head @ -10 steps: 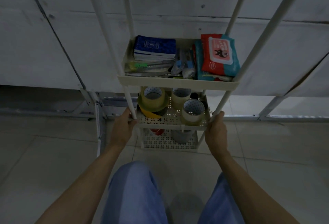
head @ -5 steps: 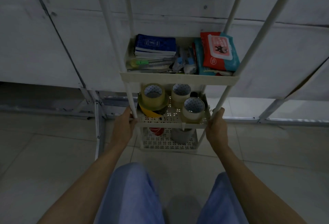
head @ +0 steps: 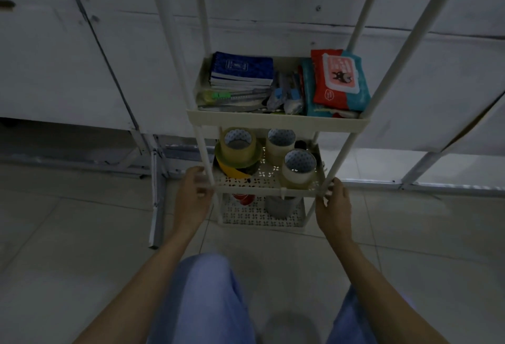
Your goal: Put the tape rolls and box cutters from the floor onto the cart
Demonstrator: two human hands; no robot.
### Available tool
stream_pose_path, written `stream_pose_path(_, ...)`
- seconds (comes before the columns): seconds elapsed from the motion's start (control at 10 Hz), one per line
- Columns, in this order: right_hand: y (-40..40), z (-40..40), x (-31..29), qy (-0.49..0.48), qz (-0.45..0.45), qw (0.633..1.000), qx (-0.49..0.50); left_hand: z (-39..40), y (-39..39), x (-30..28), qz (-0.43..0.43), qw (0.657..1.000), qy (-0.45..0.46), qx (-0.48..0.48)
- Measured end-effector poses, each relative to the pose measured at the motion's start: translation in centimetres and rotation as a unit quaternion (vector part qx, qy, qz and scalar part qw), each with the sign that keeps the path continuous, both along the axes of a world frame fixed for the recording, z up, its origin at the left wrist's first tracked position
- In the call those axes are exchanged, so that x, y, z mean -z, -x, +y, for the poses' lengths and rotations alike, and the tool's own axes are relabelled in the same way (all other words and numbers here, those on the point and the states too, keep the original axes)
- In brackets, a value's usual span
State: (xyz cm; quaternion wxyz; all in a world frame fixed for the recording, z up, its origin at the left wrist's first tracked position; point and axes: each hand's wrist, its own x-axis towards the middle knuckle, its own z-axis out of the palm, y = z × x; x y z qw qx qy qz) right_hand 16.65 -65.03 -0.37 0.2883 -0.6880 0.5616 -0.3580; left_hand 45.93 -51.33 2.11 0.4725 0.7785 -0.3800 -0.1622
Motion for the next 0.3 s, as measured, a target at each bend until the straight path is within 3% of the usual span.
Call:
stream_pose_path(0.1,1.5,1.7,-0.8,-0.043,0.006,0.999,0.019,2.8,1.4,-1.1,-0.005,0.999,0.038,-0.019)
stream_pose_path(0.3,1.5,1.8,-0.3,-0.037,0.101,0.986,-0.126,3.1,1.8,-3.8,-0.142,0.976,-0.043,0.162)
